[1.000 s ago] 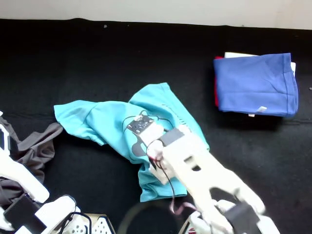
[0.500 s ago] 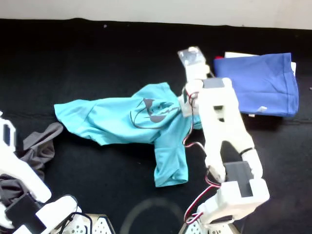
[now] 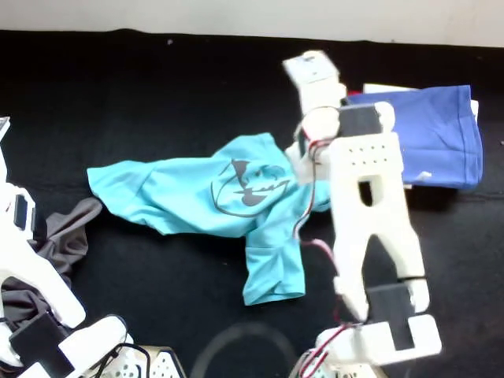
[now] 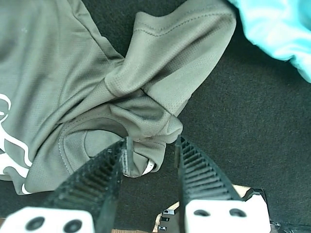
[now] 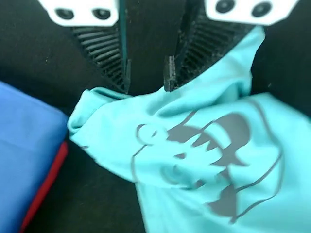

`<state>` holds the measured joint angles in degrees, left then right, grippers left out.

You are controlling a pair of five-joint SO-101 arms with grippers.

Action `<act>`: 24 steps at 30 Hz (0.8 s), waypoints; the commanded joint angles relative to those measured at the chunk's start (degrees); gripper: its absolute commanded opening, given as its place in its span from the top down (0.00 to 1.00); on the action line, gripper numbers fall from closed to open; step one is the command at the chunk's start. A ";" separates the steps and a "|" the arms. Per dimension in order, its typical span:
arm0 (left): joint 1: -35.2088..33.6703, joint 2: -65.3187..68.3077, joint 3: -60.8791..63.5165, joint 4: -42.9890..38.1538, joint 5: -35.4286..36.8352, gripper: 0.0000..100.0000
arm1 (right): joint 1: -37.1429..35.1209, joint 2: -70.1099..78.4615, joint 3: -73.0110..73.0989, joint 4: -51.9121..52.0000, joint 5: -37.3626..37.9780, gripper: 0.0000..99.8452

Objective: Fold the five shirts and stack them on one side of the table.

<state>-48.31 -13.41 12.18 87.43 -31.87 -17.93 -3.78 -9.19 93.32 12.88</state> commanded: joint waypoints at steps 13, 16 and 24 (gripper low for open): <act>0.66 -1.45 -1.71 0.00 0.53 0.85 | -30.55 -5.41 32.40 -4.26 3.69 0.88; 0.57 -1.36 -1.71 0.00 0.44 0.85 | -34.59 -5.67 35.65 -4.18 5.63 0.88; 0.84 -1.36 -1.71 0.00 0.44 0.85 | -36.97 -5.23 41.71 -9.89 5.54 0.88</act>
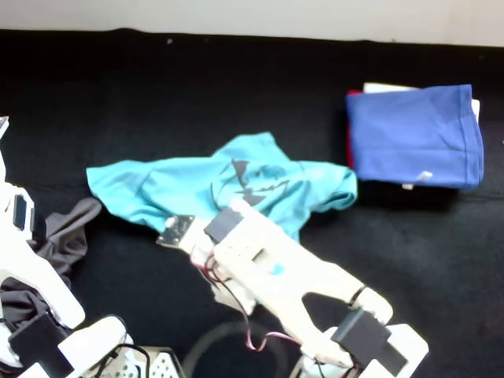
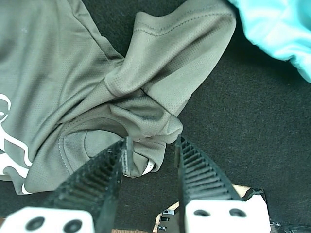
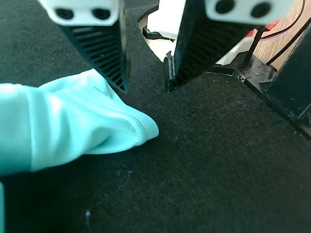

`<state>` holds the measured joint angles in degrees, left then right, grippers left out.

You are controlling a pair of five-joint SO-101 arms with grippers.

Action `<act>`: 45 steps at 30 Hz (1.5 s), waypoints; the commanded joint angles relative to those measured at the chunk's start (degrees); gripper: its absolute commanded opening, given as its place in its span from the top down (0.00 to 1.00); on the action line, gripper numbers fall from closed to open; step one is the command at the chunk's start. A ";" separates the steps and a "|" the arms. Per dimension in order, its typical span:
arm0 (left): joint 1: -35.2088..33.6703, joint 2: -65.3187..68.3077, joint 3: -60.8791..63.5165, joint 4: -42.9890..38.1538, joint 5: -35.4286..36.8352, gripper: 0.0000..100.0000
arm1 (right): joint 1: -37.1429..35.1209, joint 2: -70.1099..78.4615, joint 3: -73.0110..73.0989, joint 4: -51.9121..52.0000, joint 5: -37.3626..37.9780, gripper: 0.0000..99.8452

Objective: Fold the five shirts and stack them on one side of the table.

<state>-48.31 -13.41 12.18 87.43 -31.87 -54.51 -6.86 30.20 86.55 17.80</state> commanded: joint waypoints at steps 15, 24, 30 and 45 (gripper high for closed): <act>0.92 -1.36 -1.63 0.00 0.44 0.85 | 20.88 -2.24 6.55 -16.66 0.79 0.99; 0.92 -1.36 -1.63 0.00 0.44 0.85 | 33.54 -2.86 -2.24 -10.95 0.88 0.99; 3.82 -1.36 -1.63 0.00 0.44 0.85 | 43.21 -2.95 -17.54 -0.92 0.88 0.99; 9.63 -1.36 -1.63 0.00 0.53 0.85 | 13.76 -2.68 -12.44 11.74 0.35 0.79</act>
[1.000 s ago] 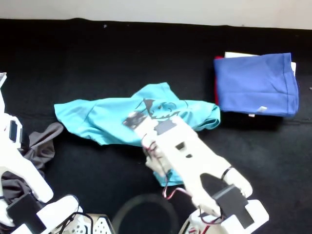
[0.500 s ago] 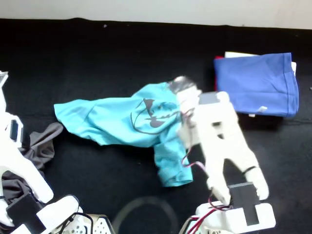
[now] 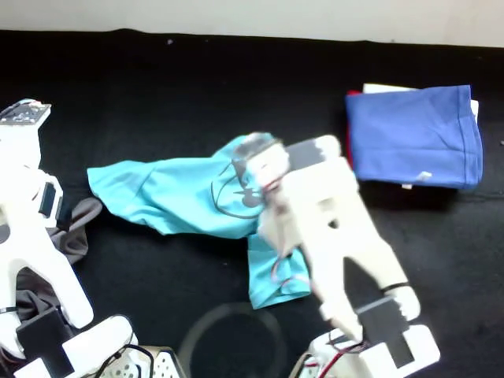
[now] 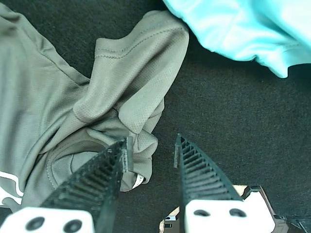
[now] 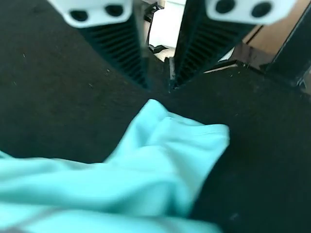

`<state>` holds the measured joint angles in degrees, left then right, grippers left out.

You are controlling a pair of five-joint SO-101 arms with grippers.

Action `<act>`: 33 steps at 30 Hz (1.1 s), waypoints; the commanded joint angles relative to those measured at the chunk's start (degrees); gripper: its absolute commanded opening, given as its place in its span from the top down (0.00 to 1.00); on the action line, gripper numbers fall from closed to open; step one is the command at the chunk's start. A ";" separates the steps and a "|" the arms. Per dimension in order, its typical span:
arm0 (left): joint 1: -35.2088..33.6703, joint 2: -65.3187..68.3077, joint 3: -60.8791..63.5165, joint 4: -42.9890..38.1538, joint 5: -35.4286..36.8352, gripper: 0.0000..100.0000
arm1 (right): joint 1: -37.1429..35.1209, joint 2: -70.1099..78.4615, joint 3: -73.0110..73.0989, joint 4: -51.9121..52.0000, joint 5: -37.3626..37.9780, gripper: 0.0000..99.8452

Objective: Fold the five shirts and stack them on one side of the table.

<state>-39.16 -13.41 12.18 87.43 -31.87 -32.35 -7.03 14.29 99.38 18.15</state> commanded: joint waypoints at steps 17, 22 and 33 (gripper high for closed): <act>0.40 -1.45 3.30 0.18 0.53 0.85 | -18.07 -2.07 23.08 -17.63 -3.08 0.77; 0.40 -1.98 3.03 0.44 0.53 0.85 | -15.25 -1.98 27.30 -23.16 1.93 0.77; 1.10 -1.98 2.68 0.44 4.40 0.85 | 8.92 -1.98 28.18 -31.25 12.92 0.86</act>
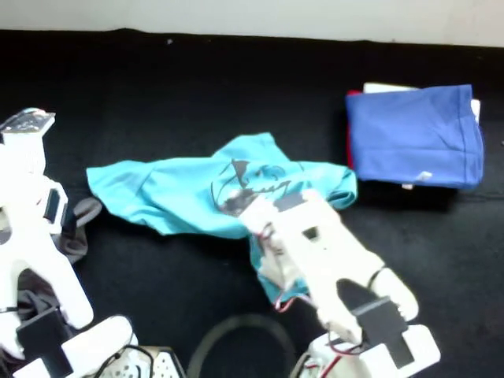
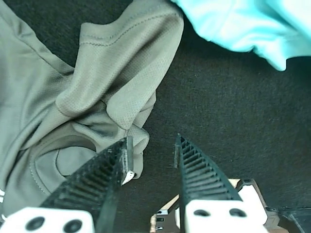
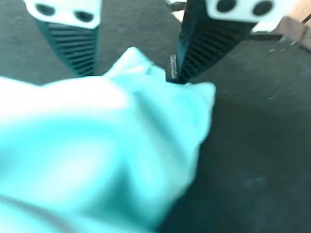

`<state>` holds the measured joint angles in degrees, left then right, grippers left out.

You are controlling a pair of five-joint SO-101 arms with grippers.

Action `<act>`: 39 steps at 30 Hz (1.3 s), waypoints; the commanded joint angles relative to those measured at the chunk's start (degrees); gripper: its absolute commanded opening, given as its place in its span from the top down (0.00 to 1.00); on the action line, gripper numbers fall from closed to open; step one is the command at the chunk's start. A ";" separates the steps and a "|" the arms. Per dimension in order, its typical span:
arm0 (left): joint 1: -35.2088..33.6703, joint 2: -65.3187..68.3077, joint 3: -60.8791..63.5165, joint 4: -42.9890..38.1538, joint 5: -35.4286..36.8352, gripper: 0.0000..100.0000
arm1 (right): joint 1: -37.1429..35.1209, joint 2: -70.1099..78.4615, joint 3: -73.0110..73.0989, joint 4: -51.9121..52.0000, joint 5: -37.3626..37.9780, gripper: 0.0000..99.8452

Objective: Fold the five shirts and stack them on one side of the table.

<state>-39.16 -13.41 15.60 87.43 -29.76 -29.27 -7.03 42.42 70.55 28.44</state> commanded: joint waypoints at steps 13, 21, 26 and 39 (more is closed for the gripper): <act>5.93 -1.45 -0.22 0.00 2.90 0.85 | 24.57 -2.68 -6.55 -6.11 2.81 0.99; 8.84 -1.36 -0.48 0.00 2.81 0.85 | 39.69 -2.68 -30.90 5.85 2.90 0.99; 14.64 -1.19 -0.13 -3.78 6.68 0.85 | 46.99 -2.68 -46.11 12.97 2.90 0.99; 46.37 17.89 -0.75 -7.03 9.85 0.85 | 48.75 -2.68 -52.26 14.55 2.99 0.99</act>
<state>2.24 1.89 15.78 82.33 -20.26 18.90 -7.03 -6.46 84.88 30.73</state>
